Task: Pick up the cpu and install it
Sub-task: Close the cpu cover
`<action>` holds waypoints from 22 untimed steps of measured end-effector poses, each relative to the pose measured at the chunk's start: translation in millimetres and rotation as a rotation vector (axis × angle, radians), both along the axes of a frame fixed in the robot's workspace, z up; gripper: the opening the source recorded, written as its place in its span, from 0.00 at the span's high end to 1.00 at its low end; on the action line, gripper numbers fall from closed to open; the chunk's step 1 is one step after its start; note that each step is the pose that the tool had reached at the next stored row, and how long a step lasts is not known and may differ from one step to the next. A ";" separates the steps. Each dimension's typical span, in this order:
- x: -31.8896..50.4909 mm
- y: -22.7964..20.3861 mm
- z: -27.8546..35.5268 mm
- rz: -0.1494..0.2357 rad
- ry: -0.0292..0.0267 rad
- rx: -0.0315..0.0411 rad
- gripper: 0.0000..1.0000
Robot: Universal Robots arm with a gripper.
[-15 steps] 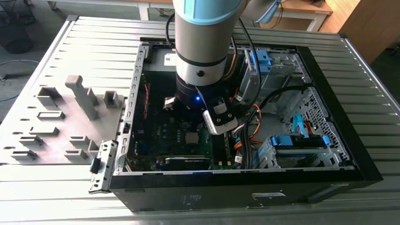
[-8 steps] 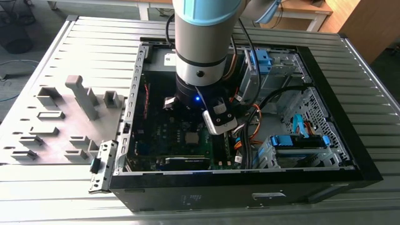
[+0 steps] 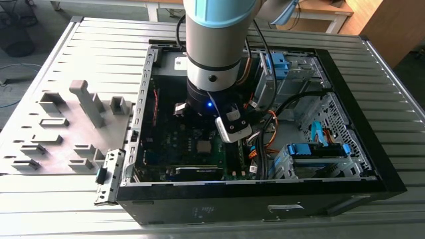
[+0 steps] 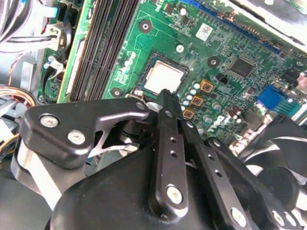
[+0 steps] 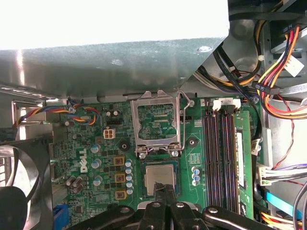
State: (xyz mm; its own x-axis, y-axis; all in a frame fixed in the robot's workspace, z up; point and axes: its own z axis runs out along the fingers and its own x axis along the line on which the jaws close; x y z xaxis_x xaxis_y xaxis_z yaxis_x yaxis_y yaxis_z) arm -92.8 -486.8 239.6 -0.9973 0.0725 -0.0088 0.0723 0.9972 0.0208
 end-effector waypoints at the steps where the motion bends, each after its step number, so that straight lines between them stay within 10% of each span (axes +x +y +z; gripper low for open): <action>1: 0.0 0.0 0.0 0.000 0.0001 -0.0001 0.89; 22: 19.6 0.1 -0.4 0.000 0.0026 0.0000 0.89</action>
State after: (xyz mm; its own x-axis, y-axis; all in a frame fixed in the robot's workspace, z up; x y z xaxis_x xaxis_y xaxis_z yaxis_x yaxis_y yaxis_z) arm -73.1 -486.7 239.2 -0.9974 0.0724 -0.0063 0.0723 0.9972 0.0206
